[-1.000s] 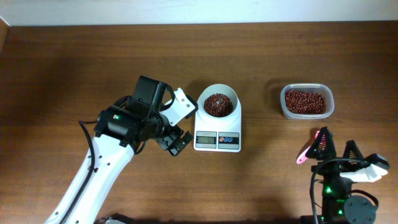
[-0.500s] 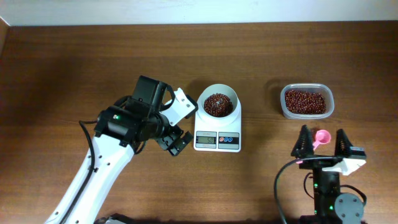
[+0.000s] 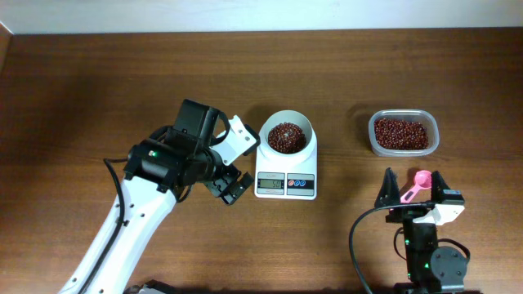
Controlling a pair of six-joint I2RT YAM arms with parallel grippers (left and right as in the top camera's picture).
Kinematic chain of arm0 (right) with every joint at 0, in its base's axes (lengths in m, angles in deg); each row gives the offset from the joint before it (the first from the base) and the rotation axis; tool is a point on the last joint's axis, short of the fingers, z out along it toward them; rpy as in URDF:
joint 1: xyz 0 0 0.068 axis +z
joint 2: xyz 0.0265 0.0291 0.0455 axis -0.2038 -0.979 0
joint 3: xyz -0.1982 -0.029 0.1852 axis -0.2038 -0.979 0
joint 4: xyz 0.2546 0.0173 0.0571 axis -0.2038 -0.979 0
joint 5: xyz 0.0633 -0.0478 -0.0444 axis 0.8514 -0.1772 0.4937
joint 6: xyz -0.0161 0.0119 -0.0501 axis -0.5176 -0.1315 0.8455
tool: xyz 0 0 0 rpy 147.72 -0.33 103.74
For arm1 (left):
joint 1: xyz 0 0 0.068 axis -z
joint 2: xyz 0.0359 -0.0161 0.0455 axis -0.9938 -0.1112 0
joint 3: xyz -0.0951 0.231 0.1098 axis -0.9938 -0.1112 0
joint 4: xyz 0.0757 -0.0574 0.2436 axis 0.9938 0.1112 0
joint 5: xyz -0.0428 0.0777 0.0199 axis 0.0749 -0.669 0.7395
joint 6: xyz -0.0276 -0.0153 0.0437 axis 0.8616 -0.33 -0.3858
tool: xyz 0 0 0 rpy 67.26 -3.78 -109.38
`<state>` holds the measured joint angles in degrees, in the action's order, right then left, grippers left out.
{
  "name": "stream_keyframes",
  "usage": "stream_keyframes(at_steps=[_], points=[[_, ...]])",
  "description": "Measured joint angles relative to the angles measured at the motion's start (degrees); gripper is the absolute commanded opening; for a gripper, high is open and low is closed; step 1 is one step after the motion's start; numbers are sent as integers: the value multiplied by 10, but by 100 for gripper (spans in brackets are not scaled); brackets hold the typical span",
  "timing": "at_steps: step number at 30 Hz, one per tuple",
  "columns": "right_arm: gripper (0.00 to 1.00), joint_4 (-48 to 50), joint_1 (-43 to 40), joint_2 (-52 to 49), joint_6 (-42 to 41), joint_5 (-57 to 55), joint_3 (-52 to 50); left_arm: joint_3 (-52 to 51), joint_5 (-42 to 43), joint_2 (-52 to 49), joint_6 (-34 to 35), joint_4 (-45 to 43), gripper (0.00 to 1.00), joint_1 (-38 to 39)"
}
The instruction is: Scoop and weigh 50g on scale
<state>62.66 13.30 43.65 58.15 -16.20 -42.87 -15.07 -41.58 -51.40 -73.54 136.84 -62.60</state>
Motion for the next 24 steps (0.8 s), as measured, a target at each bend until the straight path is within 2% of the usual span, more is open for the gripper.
stream_keyframes(at_steps=[9,13,24], points=[[99,-69,0,0,32,4,-3,0,0,0,0,0,99,0],[99,-72,0,0,39,5,-3,0,0,0,0,0,99,0],[99,-72,0,0,123,13,-3,0,0,0,0,0,99,0]])
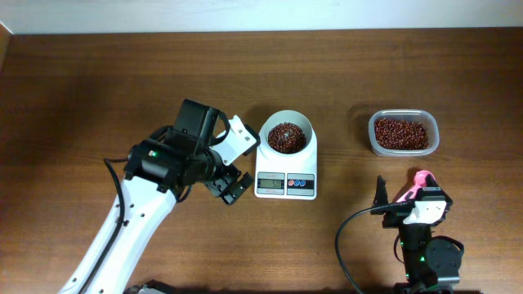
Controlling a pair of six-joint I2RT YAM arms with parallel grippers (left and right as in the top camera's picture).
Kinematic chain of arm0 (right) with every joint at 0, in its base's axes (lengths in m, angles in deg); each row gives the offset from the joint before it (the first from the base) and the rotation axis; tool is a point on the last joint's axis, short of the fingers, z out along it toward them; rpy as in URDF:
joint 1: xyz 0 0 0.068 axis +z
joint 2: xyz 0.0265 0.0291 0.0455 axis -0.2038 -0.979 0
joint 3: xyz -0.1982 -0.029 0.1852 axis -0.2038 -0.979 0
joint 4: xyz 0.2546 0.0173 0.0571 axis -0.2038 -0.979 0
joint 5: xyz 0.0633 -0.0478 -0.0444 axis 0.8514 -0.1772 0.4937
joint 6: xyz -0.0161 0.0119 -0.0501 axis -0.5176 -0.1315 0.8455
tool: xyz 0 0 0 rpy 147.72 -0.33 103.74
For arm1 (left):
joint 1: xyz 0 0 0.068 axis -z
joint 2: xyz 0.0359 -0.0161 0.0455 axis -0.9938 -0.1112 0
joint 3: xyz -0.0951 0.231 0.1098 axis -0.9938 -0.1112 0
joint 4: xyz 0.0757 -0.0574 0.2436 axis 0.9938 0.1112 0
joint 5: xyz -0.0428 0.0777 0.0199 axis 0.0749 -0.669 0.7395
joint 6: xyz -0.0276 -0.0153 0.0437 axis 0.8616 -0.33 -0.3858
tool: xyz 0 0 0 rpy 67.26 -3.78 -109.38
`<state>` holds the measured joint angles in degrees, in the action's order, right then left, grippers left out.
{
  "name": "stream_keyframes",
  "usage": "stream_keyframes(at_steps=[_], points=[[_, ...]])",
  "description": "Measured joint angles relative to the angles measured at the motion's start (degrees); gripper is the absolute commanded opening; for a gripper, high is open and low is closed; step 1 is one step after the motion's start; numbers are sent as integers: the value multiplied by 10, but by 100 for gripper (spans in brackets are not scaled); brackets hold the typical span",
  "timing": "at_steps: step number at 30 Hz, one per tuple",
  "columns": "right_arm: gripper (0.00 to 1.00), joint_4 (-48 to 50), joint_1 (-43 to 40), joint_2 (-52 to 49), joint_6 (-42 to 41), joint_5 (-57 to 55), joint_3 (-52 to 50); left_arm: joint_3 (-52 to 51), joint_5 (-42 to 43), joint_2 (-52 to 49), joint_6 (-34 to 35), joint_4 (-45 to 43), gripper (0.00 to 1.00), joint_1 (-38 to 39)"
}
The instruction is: Scoop and weigh 50g on scale
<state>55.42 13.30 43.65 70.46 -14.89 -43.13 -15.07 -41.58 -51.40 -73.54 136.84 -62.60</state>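
Note:
A white bowl (pixel 288 136) of red beans stands on the white scale (pixel 286 184), whose display faces the near edge. My left gripper (pixel 243 161) is open just left of the scale, holding nothing. A clear tub of red beans (pixel 402 133) sits at the right. The pink scoop (pixel 417 180) lies on the table below the tub. My right gripper (pixel 402 190) stands open around it. Its left finger is well clear of the scoop, and its right finger is right at the scoop's head. Whether that finger touches the scoop is hard to tell.
The brown wooden table (pixel 98 82) carries only the scale, the bowl, the tub and the scoop. The left arm (pixel 131 220) reaches in from the near left. A black cable (pixel 347 245) loops beside the right arm's base.
My right gripper has shifted a little to the left and nearer the table's front edge, so the scoop now sits by its right finger instead of midway. The left arm, scale and bowl are unchanged.

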Motion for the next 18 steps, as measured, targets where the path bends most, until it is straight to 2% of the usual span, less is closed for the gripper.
stream_keyframes(at_steps=[18], points=[[99,0,0,0,29,0,0,0,0,0,0,0,99,0]])
